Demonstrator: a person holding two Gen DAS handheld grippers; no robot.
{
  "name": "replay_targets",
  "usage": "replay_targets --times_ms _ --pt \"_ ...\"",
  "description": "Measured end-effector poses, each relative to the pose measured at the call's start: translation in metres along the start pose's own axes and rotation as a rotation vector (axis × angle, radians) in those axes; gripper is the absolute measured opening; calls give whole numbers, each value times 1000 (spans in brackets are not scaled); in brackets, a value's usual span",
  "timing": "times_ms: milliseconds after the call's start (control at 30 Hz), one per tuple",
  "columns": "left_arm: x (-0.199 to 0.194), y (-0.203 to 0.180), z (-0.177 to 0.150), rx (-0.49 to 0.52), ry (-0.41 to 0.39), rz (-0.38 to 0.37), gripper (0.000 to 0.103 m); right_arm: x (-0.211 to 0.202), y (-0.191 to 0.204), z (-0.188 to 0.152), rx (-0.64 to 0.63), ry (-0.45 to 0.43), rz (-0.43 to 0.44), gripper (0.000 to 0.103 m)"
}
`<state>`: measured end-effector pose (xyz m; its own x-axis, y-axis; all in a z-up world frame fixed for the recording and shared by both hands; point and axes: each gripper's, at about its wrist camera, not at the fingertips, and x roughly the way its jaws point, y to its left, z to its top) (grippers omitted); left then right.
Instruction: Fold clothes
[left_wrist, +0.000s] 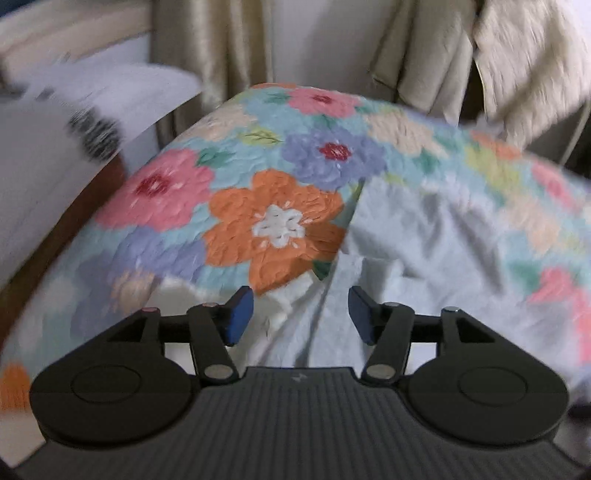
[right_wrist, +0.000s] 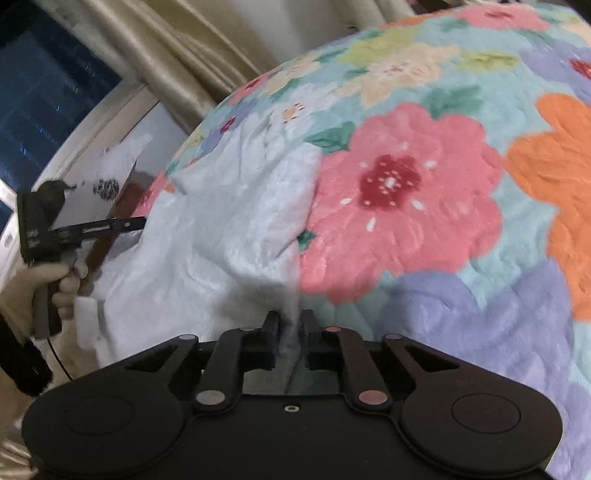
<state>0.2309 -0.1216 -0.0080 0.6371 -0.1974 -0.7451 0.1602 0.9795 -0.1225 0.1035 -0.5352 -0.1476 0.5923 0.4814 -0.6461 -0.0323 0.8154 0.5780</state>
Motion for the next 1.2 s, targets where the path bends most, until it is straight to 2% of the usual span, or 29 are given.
replay_targets --times_ms 33,100,133,167,233,300,333,400,433,500,533,567,600,633,700,767,833,933,967,1033,1100,1133,1200 --pt "-13 0 -3 -13 5 -20 57 -4 -1 -3 18 9 18 20" --pt "-38 -15 -16 1 18 -38 63 -11 -3 -9 64 38 92 36" --pt "-48 -24 -26 5 38 -43 68 -16 -5 -14 96 50 153 41" --pt "-56 -32 -36 5 64 -49 70 -19 -7 -20 123 63 192 50" --pt "-61 -43 -61 -6 122 -60 73 -23 -7 -33 159 91 213 53" --pt "-50 -48 -82 4 172 -44 73 -20 -9 -45 176 114 175 53" --pt "-42 -50 -92 27 196 5 72 -19 -10 -49 192 105 178 53" --pt "-26 -50 -105 123 202 203 66 -11 -11 -50 219 81 198 53" --pt "-26 -45 -109 145 169 298 64 -5 -9 -49 216 78 206 53" --pt "-36 -31 -113 103 88 398 59 3 -1 -44 168 81 197 49" --pt "-42 -26 -113 82 80 441 51 5 3 -42 137 88 184 43" --pt "-47 -21 -114 76 79 501 50 6 7 -39 105 96 171 23" --pt "-52 -17 -115 83 81 544 50 8 11 -37 74 103 157 14" --pt "-57 -16 -114 84 79 540 50 8 12 -36 67 107 152 13" --pt "-71 -15 -110 47 58 471 50 5 7 -37 95 107 154 11" --pt "-81 -25 -105 39 26 349 52 4 2 -39 126 104 159 11" --pt "-88 -49 -100 123 -27 217 56 5 -1 -40 156 95 172 11" --pt "-88 -88 -98 242 -70 -42 66 2 3 -34 174 86 208 12" --pt "-85 -99 -98 252 -67 -133 66 -2 7 -30 168 76 230 12" --pt "-80 -121 -103 273 -71 -268 66 -9 14 -19 150 64 262 12" --pt "-79 -149 -115 365 -117 -383 66 -12 19 -8 154 69 281 12" --pt "-76 -166 -122 435 -111 -419 66 -13 20 -3 161 74 291 12" --pt "-63 -196 -137 527 -57 -396 66 -12 20 3 187 94 306 12"
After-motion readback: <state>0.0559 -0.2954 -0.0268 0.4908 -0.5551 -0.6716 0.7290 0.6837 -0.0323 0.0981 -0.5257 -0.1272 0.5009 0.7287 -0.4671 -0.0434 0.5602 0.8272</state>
